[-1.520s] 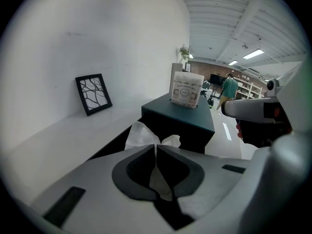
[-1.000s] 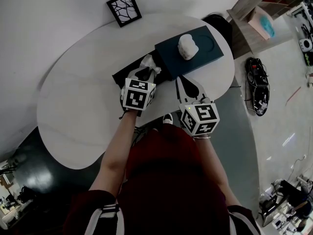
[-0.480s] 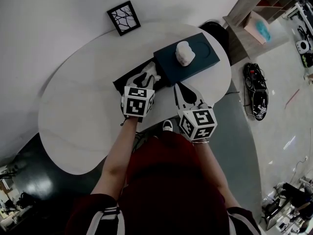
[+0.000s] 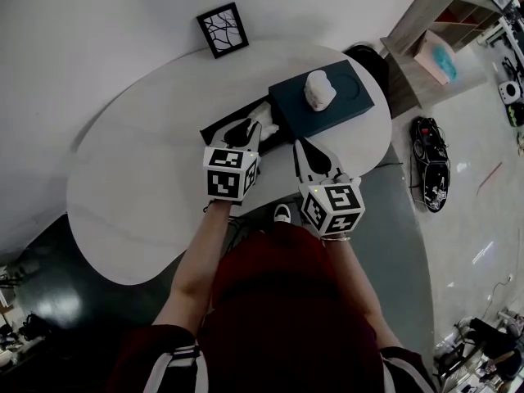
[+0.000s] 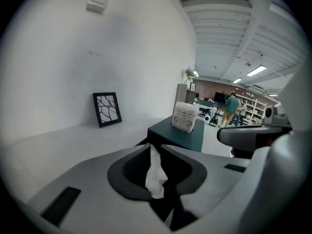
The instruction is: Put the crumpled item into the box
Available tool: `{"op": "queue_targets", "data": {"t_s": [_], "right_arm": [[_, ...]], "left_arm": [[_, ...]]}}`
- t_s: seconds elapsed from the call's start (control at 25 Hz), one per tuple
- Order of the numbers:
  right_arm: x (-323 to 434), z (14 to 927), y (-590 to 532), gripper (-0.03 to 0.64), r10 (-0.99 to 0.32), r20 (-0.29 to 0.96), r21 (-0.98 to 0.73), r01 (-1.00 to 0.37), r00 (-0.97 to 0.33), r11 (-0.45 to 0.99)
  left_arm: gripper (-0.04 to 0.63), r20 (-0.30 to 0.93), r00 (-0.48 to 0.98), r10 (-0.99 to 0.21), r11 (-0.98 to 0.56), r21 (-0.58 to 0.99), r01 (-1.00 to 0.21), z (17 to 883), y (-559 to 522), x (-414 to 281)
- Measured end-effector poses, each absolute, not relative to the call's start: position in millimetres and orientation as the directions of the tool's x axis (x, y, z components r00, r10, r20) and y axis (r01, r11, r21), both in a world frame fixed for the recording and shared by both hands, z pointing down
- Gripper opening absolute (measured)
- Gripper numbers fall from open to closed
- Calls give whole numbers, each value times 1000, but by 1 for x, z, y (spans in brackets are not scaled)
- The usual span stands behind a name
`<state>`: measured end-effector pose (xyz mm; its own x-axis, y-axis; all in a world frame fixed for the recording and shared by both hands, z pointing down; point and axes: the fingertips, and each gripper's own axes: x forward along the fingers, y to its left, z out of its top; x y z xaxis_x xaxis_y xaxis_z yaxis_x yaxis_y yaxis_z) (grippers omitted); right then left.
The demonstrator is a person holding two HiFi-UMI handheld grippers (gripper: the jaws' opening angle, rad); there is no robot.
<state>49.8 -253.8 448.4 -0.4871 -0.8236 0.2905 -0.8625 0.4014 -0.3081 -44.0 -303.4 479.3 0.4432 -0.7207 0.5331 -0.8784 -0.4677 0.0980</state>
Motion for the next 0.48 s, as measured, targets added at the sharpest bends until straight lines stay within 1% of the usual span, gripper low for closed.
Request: {"op": "queue_targets", "data": {"t_s": [0.48], "right_arm": [[33, 431, -235, 15, -832, 258, -290, -861, -491, 418]], "left_arm": [[61, 453, 461, -763, -462, 115, -879, 449, -276, -63]]}}
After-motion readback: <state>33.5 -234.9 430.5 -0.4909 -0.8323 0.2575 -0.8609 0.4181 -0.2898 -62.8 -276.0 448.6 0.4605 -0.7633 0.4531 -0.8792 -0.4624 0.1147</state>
